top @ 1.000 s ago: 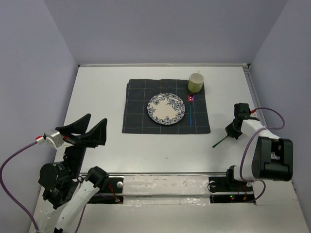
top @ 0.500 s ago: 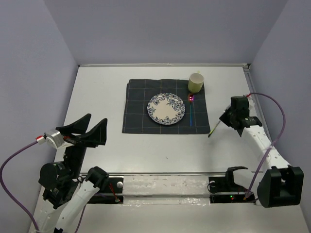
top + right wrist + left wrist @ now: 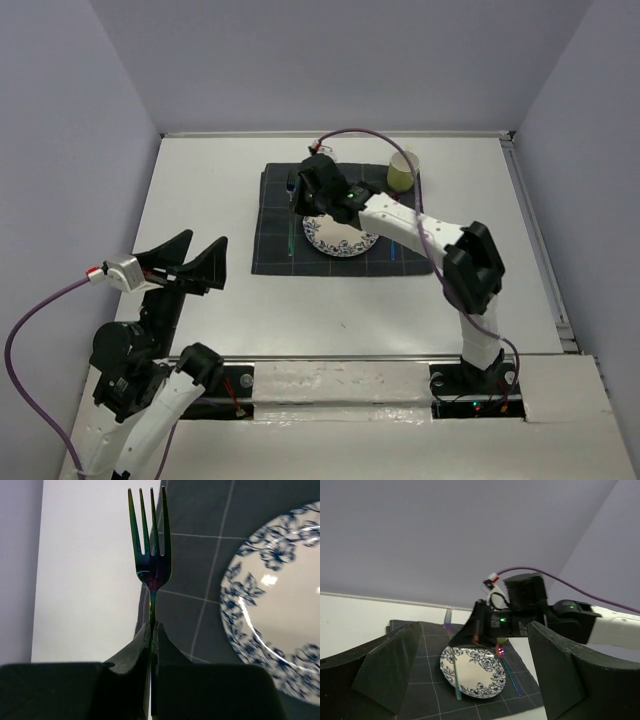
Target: Set the dinner table for one person
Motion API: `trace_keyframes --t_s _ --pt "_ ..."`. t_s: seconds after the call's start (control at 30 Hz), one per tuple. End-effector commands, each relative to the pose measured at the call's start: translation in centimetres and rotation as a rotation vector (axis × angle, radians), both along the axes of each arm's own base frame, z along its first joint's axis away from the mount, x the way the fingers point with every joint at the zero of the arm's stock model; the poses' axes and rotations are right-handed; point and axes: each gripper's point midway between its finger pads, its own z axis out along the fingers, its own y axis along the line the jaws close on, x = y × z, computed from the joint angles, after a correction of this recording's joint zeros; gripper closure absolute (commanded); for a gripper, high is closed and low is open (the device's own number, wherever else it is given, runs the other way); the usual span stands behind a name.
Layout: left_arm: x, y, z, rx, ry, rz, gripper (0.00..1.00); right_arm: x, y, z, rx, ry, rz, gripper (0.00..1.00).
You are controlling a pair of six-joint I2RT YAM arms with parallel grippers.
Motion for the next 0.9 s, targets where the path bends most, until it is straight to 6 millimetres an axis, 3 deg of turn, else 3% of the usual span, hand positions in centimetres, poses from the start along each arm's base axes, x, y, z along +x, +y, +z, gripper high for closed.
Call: trace_keyframes --t_s 0.0,0.03,0.07,0.1,0.17,0.67,0.87 --pt "0.5 -0.2 0.6 0.011 -0.010 0.008 0.01 2.4 4.4 0.7 0.040 -0.020 0.026 1.00" --pt "0.5 -0.2 0.7 0.010 -0.011 0.007 0.01 3.0 4.6 -0.1 0.018 -0.016 0.009 1.00" --pt "0.5 -0.2 0.6 0.010 -0.010 0.006 0.01 3.2 4.9 -2.9 -0.023 0.031 0.009 1.00" --pt "0.5 -0.2 0.6 0.010 -0.010 0.007 0.01 3.6 5.5 -2.7 -0.011 0.028 0.013 1.00" --pt "0.5 -0.3 0.6 0.011 -0.011 0.001 0.01 3.8 5.9 -5.0 -0.029 0.062 0.011 1.00" --pt "0.4 -0.5 0.7 0.013 -0.014 -0.009 0.01 5.2 6.1 -10.8 -0.114 0.117 -0.045 1.00" --pt "0.5 -0.5 0.6 0.016 -0.012 -0.008 0.01 5.6 5.6 -12.0 -0.151 0.118 -0.071 1.00"
